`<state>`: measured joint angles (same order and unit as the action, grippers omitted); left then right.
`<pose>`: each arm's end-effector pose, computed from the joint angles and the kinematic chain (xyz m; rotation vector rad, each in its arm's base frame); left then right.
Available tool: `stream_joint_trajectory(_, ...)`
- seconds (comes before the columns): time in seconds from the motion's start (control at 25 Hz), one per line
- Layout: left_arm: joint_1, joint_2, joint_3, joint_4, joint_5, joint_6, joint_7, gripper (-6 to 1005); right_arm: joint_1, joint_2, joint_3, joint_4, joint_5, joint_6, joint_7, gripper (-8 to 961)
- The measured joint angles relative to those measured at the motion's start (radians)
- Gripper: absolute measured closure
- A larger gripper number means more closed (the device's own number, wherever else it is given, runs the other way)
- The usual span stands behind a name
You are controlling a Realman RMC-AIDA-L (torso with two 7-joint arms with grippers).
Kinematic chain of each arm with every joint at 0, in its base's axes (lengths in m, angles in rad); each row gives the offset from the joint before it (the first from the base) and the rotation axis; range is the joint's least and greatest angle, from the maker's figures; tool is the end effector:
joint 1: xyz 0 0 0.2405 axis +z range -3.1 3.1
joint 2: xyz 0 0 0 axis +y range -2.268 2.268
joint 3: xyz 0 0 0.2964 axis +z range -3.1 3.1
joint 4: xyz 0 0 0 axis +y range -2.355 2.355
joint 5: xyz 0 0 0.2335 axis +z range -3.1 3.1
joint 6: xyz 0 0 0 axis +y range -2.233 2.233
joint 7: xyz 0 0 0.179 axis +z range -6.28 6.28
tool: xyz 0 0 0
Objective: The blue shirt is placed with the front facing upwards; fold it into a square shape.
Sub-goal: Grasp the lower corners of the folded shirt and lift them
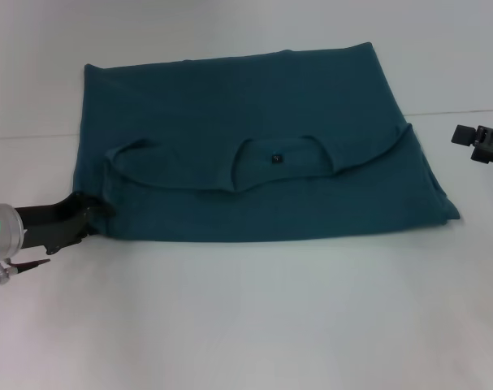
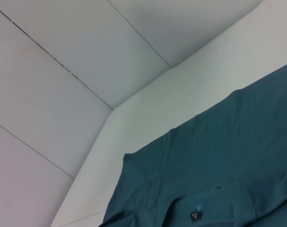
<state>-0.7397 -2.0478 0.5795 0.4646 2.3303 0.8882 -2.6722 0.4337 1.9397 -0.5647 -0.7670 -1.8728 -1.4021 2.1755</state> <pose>-0.3444 0.4800 -0.0546 -1.5991 -2.0188 -0.5732 0.3605 0.4094 0.0823 -1.9922 1.5086 0.9235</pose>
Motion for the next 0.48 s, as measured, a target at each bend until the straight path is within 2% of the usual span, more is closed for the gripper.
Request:
stream_joint_trajectory(0.24,0.001,0.000,-0.001,0.005,-0.002,0.009,-0.006,604,0.001,-0.001,0.006,0.000,0.001,-0.001,0.000,140)
stream_joint_trajectory(0.36,0.005,0.000,-0.004,0.006,-0.006,0.009,-0.007,830,0.002,-0.001,0.006,0.000,-0.001,-0.002,0.000,141)
stream_joint_trajectory(0.48,0.008,0.000,-0.009,0.009,-0.007,0.009,-0.007,864,0.003,-0.001,0.004,0.000,-0.005,-0.002,0.000,143)
